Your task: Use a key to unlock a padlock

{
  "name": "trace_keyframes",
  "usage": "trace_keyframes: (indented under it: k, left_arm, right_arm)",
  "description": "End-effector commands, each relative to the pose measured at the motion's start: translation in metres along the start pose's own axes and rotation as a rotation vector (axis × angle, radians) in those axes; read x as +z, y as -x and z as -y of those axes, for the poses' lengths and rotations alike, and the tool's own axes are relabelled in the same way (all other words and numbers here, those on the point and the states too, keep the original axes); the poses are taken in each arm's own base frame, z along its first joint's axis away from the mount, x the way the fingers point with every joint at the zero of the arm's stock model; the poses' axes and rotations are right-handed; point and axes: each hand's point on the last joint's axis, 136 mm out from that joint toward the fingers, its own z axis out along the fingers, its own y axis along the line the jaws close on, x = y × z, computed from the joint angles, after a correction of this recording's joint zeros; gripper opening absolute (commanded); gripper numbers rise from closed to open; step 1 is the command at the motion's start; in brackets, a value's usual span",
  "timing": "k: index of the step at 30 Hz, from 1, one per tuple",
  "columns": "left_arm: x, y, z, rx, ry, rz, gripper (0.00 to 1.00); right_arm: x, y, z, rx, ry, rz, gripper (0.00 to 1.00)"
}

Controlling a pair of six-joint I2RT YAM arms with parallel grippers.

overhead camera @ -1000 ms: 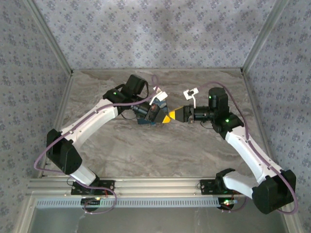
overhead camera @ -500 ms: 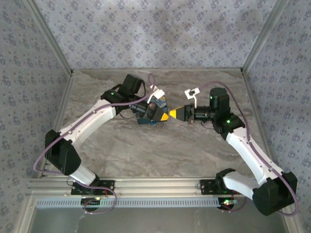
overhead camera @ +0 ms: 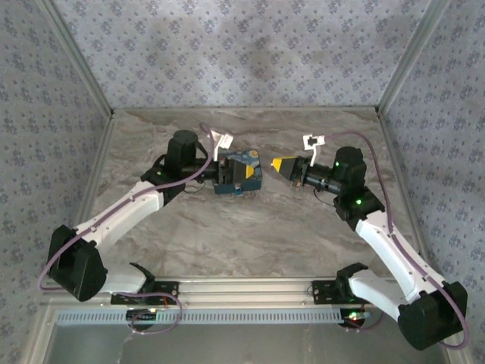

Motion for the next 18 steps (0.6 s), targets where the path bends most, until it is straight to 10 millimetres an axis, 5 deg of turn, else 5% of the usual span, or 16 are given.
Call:
trace_keyframes:
  k: [1,7,18]
  left_arm:
    - [-0.007,0.049,0.028,0.022,-0.082,0.255,0.51]
    - [0.011,0.056,0.056,0.020,-0.182,0.307,0.49]
    - [0.024,0.062,0.072,0.005,-0.269,0.316,0.39]
  right_arm:
    - [-0.004,0.035,-0.005,0.015,-0.020,0.192,0.00]
    - [0.001,0.042,-0.016,0.031,-0.005,0.259,0.00]
    - [0.003,0.041,-0.021,0.071,0.023,0.288,0.00]
